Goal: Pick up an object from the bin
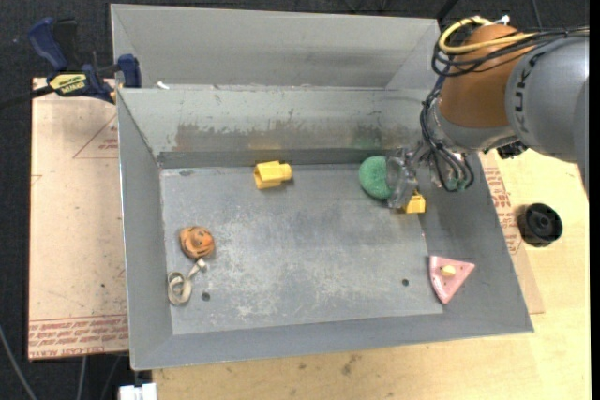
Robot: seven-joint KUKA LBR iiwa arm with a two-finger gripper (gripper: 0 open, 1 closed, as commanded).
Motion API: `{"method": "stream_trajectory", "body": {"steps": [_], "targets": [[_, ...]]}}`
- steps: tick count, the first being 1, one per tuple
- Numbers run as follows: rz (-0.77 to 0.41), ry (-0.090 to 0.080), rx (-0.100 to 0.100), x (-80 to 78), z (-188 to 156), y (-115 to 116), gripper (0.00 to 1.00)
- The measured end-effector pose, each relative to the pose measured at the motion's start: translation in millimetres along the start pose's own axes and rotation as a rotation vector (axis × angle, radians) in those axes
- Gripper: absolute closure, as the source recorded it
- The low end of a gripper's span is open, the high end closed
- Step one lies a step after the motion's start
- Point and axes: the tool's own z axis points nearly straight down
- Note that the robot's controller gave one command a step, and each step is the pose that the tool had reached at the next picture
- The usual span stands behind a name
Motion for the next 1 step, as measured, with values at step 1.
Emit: {"method": "stream_trajectory", "body": {"steps": [1], "targets": [[0.0, 0.0, 0.0, 0.0, 0.0, 0.0, 1.0]]}}
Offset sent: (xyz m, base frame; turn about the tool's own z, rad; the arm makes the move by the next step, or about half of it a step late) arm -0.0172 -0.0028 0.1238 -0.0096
